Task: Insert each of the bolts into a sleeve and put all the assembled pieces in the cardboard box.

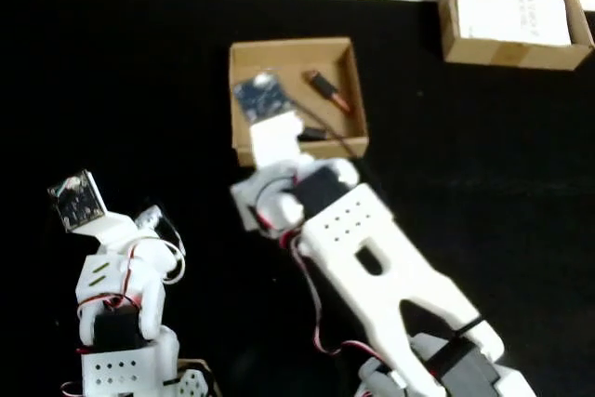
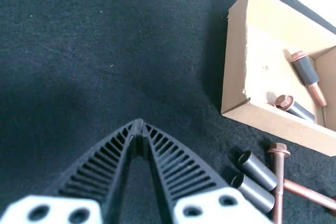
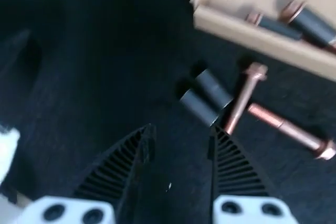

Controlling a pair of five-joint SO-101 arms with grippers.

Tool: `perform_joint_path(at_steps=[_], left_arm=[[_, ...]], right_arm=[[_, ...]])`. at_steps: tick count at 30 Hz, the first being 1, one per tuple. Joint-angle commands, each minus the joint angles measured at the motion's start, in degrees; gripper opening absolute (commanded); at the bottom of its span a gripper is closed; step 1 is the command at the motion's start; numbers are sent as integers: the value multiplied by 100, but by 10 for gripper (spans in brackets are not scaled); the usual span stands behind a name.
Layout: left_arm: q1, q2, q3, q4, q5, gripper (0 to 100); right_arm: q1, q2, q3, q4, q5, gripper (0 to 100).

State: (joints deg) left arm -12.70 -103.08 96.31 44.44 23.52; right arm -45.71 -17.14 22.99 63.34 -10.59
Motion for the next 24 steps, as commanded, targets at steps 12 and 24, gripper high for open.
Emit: perform_joint_path(at_steps=[12, 24], left_arm=[[-251, -40, 84, 9, 9, 9], [-259, -48, 84, 9, 9, 9]], right_arm=[[382, 1701, -4, -664, 1284, 148], [409, 2870, -708, -866, 1591, 148]])
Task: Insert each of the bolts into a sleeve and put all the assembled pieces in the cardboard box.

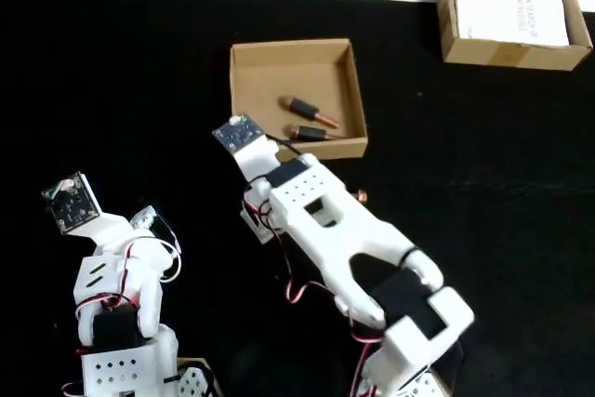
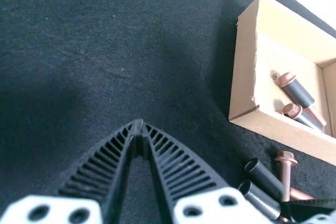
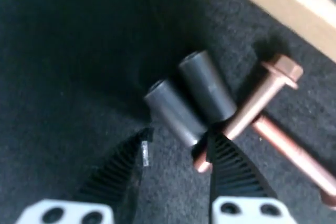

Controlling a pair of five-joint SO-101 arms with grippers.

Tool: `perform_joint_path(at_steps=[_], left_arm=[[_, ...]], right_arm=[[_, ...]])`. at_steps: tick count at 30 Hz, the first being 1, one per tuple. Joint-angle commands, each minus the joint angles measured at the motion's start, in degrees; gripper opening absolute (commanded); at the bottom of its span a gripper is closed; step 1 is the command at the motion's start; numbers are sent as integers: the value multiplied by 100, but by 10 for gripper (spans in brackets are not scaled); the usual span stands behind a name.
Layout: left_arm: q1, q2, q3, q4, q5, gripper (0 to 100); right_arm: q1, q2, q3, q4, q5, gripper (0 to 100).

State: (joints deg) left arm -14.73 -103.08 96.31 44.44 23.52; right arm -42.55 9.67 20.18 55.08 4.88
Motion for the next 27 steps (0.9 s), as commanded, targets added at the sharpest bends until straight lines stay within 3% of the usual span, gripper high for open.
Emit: perform_joint_path(at_steps=[1, 9, 13, 22, 27], left_arm=[[-57, -48, 84, 9, 9, 9], [-57, -48, 84, 9, 9, 9], [-57, -48, 84, 9, 9, 9], [-57, -48, 84, 9, 9, 10], [-57, -48, 84, 9, 9, 10]], right_arm=[[101, 321, -523, -31, 53, 148], [75, 1051, -1332, -13, 431, 144], [57, 1182, -1499, -13, 431, 0], [92, 936, -1789, 857, 387, 8], [171, 242, -2598, 1613, -264, 8]])
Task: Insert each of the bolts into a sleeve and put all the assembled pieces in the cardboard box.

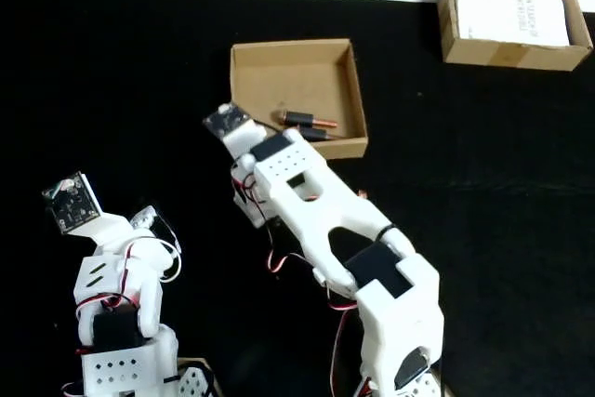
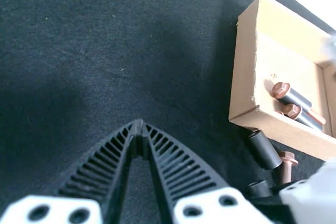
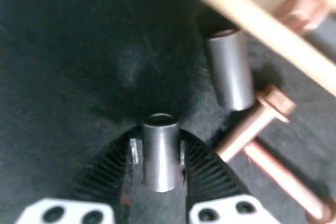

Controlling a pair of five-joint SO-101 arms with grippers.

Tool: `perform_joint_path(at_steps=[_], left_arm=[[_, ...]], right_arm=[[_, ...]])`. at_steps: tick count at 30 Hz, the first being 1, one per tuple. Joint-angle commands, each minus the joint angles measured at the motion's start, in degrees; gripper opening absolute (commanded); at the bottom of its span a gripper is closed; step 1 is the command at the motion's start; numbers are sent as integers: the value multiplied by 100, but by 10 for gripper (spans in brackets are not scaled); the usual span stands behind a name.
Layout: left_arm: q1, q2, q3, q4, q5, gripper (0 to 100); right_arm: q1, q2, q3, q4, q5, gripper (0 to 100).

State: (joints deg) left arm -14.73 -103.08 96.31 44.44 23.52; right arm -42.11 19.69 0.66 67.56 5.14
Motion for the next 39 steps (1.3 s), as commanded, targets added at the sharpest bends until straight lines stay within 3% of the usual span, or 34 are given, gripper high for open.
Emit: perform_joint_path(at_steps=[1, 9, 17, 24, 30, 37, 39], left_arm=[[-57, -40, 84, 9, 9, 10], [48, 4, 84, 18, 9, 10], [435, 13, 84, 281, 9, 10], [1455, 13, 84, 1011, -835, 10], [1578, 13, -136, 396, -1002, 10], [2492, 22, -602, 941, -1152, 10], [2686, 22, -708, 1037, -1152, 10]], right_arm=[[136, -919, -840, 514, -404, 8], [804, -2510, -1947, 1974, -1081, 8], [2185, -4470, -1877, 3354, -1310, 8], [3222, -6985, 690, 3319, -1301, 8], [3952, -9552, 3538, 2220, -1275, 7], [5209, -12488, 6264, 382, -264, 7], [5437, -12541, 6598, 127, -167, 7]])
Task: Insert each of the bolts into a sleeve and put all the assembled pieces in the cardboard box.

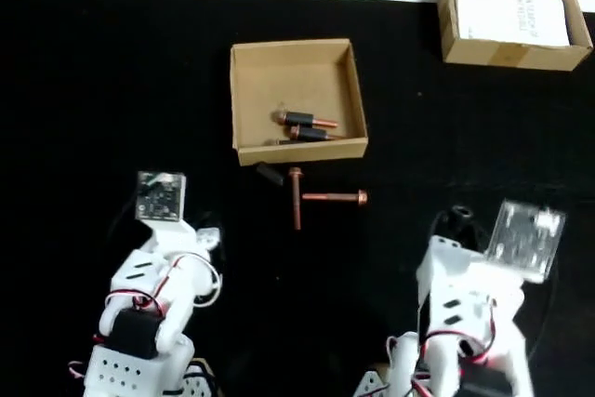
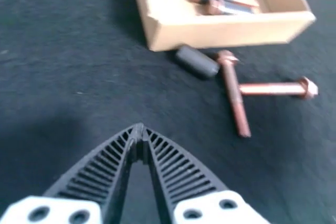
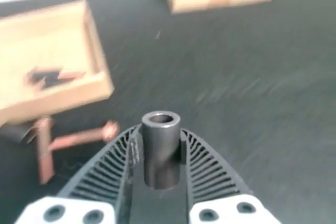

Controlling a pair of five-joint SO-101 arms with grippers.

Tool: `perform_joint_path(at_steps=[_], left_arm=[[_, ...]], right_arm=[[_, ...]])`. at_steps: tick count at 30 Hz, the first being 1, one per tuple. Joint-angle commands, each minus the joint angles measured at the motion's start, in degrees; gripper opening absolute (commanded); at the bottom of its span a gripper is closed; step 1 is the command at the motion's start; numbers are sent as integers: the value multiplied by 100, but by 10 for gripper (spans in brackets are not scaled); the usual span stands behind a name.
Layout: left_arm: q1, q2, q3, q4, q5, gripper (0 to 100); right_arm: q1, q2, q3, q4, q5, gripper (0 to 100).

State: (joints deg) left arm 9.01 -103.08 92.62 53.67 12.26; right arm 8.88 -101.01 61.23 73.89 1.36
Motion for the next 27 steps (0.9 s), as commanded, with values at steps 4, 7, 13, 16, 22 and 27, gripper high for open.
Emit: perform_joint_path(at_steps=[4, 7, 13, 16, 22, 27], left_arm=[[664, 31, -479, 229, -26, 10], [743, 31, -409, 202, -26, 10], [752, 31, -409, 185, -18, 10], [725, 31, -409, 185, -9, 10], [541, 31, -400, 185, -9, 10], [286, 31, -444, 185, -18, 10]], right_arm=[[655, -303, 655, -910, -149, 7], [655, -426, 1024, -1376, -404, 7], [646, -418, 2167, -2800, -774, 7], [497, -418, 3108, -3662, -870, 7], [-259, -400, 4224, -5059, -985, 7], [-637, -391, 4207, -5209, -1046, 7]])
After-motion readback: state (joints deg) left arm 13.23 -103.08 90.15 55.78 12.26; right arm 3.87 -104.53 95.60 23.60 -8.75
